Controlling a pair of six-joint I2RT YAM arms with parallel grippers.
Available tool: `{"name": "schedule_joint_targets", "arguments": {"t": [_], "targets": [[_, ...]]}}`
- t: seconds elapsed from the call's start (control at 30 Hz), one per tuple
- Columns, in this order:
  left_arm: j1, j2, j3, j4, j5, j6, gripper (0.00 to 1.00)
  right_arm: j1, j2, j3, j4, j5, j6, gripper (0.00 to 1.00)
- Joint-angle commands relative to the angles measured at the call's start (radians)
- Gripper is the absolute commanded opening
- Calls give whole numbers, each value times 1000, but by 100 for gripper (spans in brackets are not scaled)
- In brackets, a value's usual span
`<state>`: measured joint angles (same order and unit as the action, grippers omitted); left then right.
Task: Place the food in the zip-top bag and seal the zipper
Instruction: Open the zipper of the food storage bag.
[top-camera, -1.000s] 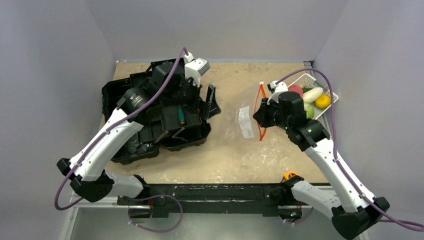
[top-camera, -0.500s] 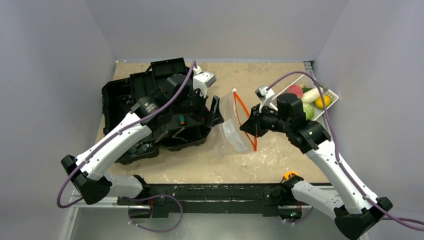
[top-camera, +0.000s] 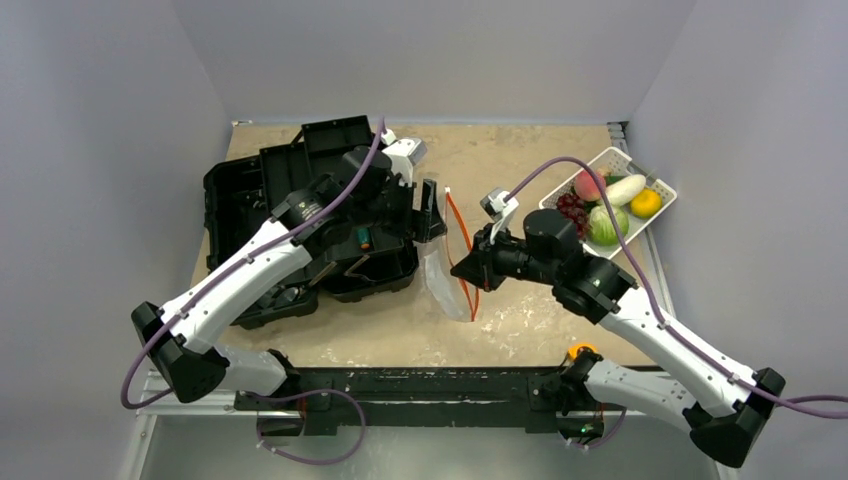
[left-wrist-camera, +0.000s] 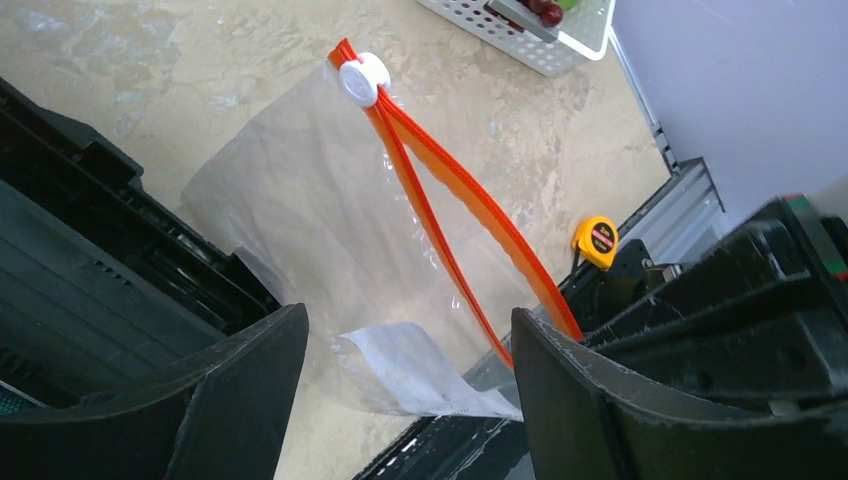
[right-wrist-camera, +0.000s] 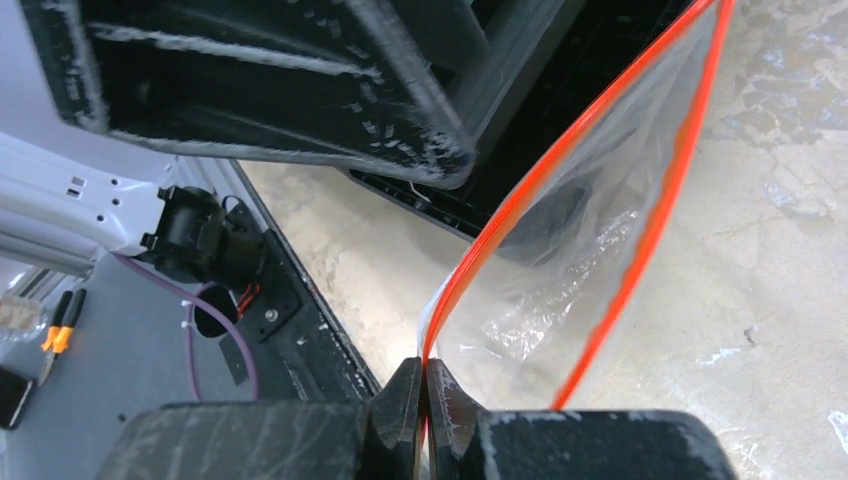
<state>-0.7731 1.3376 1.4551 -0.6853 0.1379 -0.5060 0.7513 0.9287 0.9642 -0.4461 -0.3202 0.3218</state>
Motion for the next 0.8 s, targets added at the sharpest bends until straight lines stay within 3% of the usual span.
{"name": "schedule_joint_targets", "arguments": {"t": [0.0, 0.2, 0.3, 0.43, 0.77], "targets": [[-3, 29, 58, -33, -75, -54, 72, 72, 14, -14, 127, 160, 34, 0], [-28, 49, 65, -42, -86, -26, 62, 184, 56, 28, 140, 345, 43, 0], [-50, 51, 69, -49, -96, -4, 51, 205, 75, 47, 139, 374, 50, 0], [-85, 61, 78, -74, -133, 25, 44, 234, 92, 63, 126, 437, 63, 0], [-117, 97, 89, -102, -195, 56, 32, 284, 113, 105, 111, 476, 82, 0]]}}
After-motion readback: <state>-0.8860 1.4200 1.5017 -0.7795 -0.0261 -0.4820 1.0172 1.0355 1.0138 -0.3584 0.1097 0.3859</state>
